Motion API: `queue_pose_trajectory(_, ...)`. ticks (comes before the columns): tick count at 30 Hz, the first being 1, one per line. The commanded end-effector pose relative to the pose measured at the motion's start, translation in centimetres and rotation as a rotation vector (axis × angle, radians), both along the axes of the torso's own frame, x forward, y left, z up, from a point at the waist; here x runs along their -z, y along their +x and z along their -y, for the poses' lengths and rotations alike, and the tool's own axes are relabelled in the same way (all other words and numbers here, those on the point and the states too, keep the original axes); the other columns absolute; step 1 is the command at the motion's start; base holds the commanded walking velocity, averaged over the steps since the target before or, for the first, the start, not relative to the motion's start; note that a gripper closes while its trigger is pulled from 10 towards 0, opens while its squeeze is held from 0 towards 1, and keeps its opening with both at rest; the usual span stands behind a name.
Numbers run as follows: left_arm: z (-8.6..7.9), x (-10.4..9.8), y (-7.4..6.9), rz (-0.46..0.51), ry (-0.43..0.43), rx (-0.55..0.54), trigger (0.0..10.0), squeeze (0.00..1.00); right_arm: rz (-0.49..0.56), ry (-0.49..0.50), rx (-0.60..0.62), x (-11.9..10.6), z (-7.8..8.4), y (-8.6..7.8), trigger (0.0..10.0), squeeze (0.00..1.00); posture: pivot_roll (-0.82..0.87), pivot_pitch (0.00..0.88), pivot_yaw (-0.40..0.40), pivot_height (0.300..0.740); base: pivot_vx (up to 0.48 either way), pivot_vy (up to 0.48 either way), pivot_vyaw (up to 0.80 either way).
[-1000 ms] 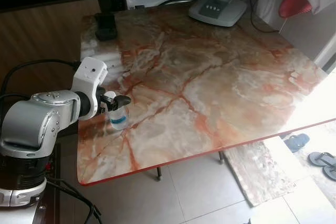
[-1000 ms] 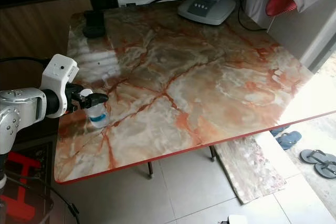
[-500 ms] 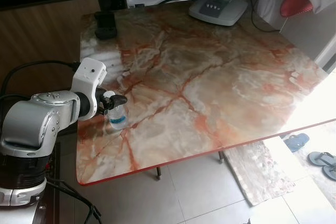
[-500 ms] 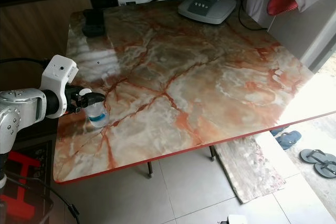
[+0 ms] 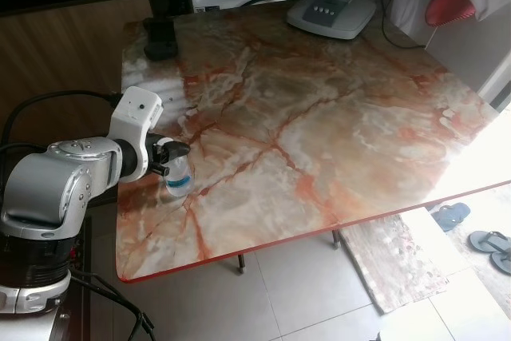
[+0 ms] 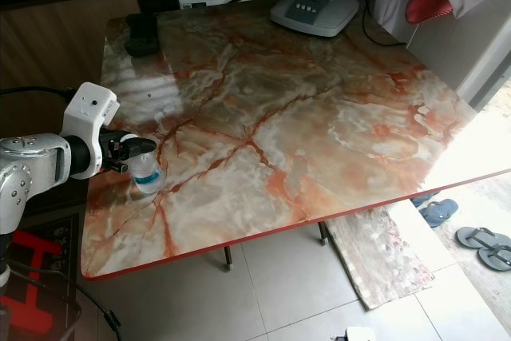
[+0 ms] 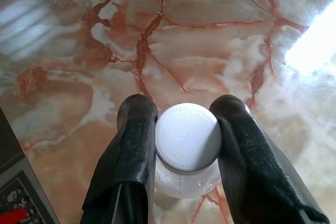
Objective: Restocking fridge
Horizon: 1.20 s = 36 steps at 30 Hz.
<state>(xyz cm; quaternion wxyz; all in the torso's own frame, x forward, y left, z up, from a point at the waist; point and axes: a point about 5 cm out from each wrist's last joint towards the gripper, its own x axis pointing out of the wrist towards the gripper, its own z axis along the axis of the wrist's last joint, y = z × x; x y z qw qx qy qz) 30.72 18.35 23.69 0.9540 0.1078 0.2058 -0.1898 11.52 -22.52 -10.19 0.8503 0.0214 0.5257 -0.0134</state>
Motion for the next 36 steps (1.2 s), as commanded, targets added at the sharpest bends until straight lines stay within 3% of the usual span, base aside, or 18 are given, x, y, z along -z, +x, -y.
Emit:
queue_pose_trajectory(1, 0.0, 0.0, -0.2, 0.008, 0.027, -0.003, 0.0, 0.00, -0.028, 0.007, -0.003, 0.2, 0.0, -0.7, 10.0, 0.00, 0.18, 0.123, -0.014, 0.740, 0.000, 0.000, 0.00)
queue_pose_trajectory(13, -0.5, 0.2, 0.0, 0.030, 0.031, -0.064, 0.0, 0.00, -0.032, 0.010, -0.013, 0.2, -0.1, -0.7, 10.0, 0.00, 0.17, 0.124, -0.014, 0.740, 0.000, 0.000, 0.00)
queue_pose_trajectory(19, -2.0, -1.2, 0.8, 0.174, 0.127, -0.192, 0.0, 0.00, -0.032, 0.009, -0.012, 0.2, -0.1, -0.8, 10.0, 0.00, 0.17, 0.126, -0.016, 0.740, 0.000, 0.000, 0.00)
queue_pose_trajectory(20, -2.3, -1.9, 1.1, 0.234, 0.126, -0.230, 0.0, 0.00, -0.033, 0.009, -0.014, 0.2, 0.0, -0.8, 10.0, 0.00, 0.18, 0.125, -0.017, 0.740, 0.000, 0.000, 0.00)
queue_pose_trajectory(22, -2.5, -2.3, 1.2, 0.264, 0.125, -0.249, 0.0, 0.00, -0.033, 0.009, -0.014, 0.2, 0.0, -0.8, 10.0, 0.00, 0.18, 0.125, -0.017, 0.740, 0.000, 0.000, 0.00)
queue_pose_trajectory(23, -2.9, -2.6, 1.3, 0.288, 0.129, -0.278, 0.7, 0.00, -0.033, 0.009, -0.014, 0.2, 0.0, -0.8, 10.0, 0.00, 0.17, 0.125, -0.016, 0.740, 0.000, 0.000, 0.00)
queue_pose_trajectory(25, -4.6, -3.1, 1.3, 0.329, 0.137, -0.393, 10.0, 0.00, -0.034, 0.010, -0.014, 0.2, 0.0, -0.8, 10.0, 0.00, 0.18, 0.124, -0.018, 0.740, 0.000, 0.000, 0.00)
queue_pose_trajectory(30, -7.9, -1.8, 0.9, 0.328, 0.191, -0.545, 10.0, 0.00, -0.034, 0.013, -0.016, 0.2, -0.1, -0.8, 10.0, 0.00, 0.18, 0.125, -0.017, 0.740, 0.000, 0.000, 0.00)
queue_pose_trajectory(36, -11.2, 2.4, -0.2, 0.258, 0.234, -0.667, 10.0, 0.00, -0.034, 0.014, -0.016, 0.3, -0.1, -0.8, 10.0, 0.00, 0.18, 0.125, -0.019, 0.740, 0.000, 0.000, 0.00)
